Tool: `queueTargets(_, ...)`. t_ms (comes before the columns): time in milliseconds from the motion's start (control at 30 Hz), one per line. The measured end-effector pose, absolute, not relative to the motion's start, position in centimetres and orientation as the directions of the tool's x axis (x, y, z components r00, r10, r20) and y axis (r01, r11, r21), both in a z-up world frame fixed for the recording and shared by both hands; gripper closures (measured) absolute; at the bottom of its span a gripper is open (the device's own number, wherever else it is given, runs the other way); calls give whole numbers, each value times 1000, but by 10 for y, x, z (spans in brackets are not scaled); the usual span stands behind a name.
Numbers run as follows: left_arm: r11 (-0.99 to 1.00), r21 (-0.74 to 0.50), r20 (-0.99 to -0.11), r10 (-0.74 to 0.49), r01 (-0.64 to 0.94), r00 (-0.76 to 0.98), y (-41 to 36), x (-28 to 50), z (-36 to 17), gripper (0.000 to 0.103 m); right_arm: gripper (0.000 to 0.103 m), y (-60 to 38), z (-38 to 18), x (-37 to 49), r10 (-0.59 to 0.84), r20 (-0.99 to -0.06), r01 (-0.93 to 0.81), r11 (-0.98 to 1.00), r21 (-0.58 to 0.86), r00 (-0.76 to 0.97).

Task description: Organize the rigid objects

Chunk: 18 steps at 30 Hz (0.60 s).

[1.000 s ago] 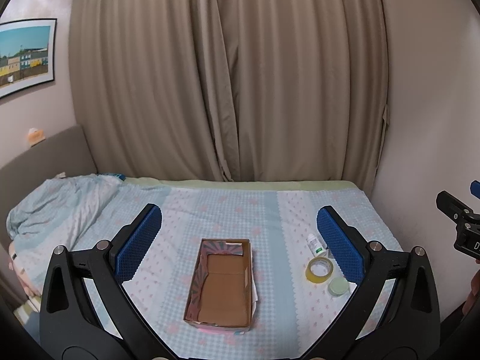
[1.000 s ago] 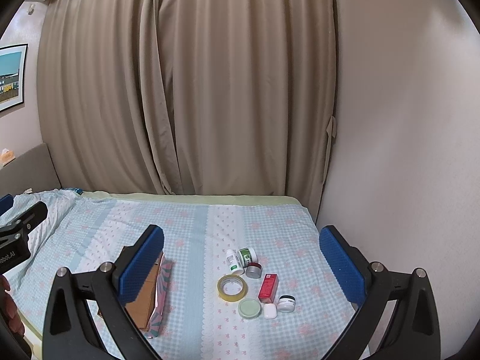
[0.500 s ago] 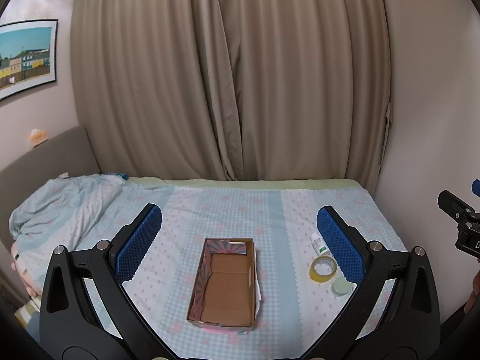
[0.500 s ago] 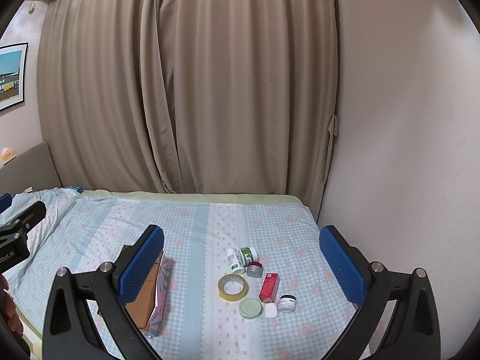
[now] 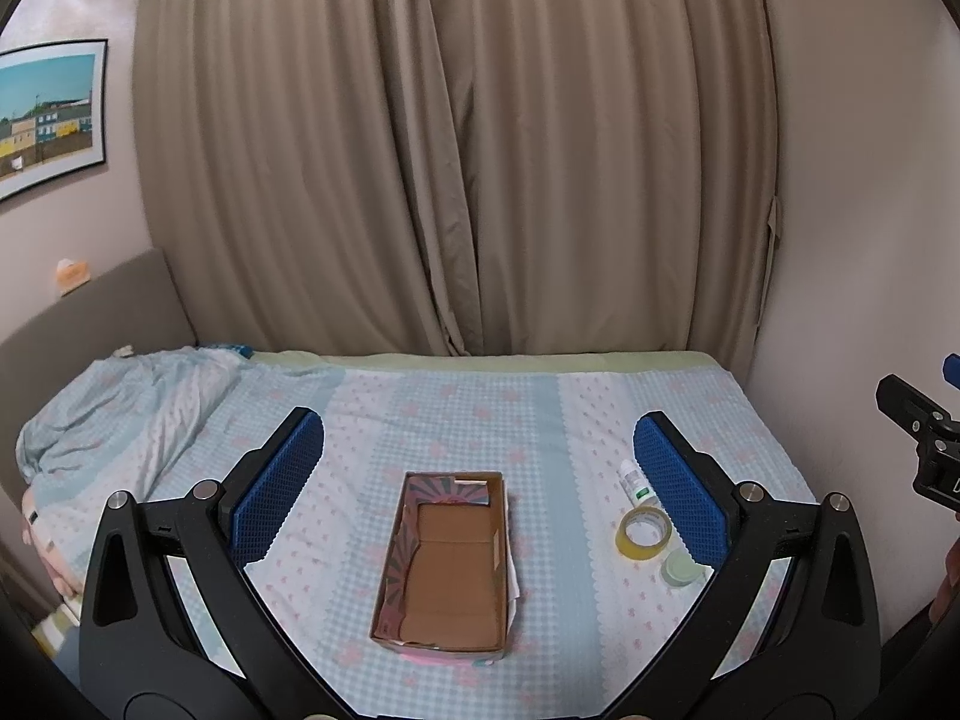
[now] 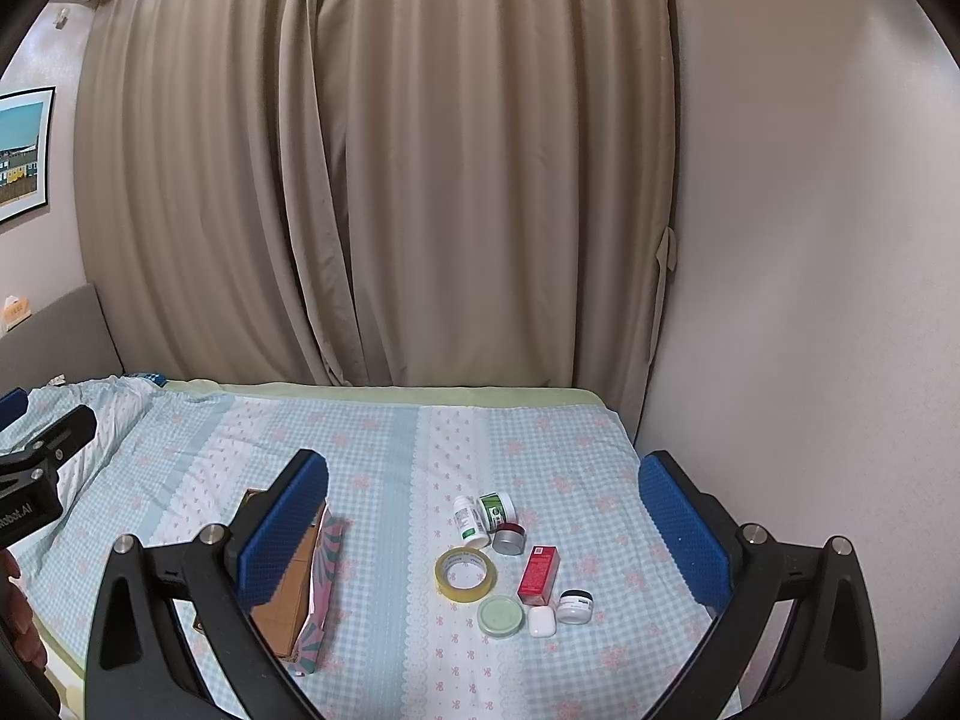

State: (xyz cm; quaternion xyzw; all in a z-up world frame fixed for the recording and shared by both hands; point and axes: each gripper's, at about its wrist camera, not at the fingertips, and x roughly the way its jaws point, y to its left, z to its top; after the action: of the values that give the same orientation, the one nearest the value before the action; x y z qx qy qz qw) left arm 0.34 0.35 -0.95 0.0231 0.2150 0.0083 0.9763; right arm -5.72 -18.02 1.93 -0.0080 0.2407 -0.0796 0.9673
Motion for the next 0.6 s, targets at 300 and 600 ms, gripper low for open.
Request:
queueTargets(300, 998, 52, -563, 2, 33, 826, 18, 35, -21, 0, 0, -191, 18, -43, -132, -499, 131, 991, -36, 856)
queueTargets(600, 996, 34, -770, -26, 82, 638, 91, 110, -129, 0, 0, -200, -48, 0, -184, -609, 202, 979, -39, 772)
